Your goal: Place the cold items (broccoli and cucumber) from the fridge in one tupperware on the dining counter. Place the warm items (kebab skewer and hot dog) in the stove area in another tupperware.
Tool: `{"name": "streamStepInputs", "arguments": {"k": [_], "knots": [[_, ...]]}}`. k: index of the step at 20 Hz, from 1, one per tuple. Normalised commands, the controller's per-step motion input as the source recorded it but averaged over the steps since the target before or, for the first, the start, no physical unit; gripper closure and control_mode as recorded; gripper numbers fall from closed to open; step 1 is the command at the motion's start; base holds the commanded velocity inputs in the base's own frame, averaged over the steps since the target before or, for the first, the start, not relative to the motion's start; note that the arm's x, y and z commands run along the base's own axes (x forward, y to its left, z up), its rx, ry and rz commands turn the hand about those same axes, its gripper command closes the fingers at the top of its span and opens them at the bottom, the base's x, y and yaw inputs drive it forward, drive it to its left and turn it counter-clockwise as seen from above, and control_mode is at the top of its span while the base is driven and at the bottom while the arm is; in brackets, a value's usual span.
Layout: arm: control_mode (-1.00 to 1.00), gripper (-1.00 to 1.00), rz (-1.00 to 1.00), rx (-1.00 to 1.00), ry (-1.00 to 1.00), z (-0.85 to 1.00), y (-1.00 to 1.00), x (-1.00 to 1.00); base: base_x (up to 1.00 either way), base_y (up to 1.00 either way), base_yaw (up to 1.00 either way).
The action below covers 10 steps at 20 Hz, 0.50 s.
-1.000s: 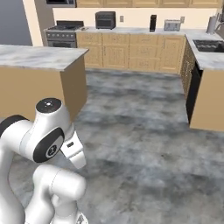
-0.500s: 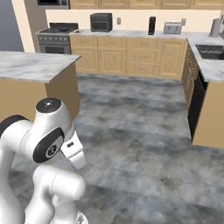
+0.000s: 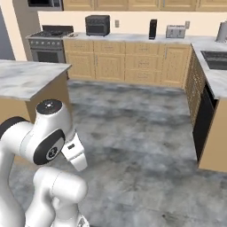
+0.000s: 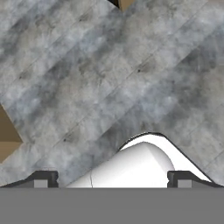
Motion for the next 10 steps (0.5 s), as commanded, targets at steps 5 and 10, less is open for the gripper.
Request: {"name": "streamStepInputs", "arguments": {"k": [5,10], "knots": [[1.0,-1.0,0.0,0.0,0.0,0.0,0.0,0.0,1.0,-0.15,0.0],[1.0,-1.0,0.0,0.0,0.0,0.0,0.0,0.0,1.0,-0.14,0.0]]}}
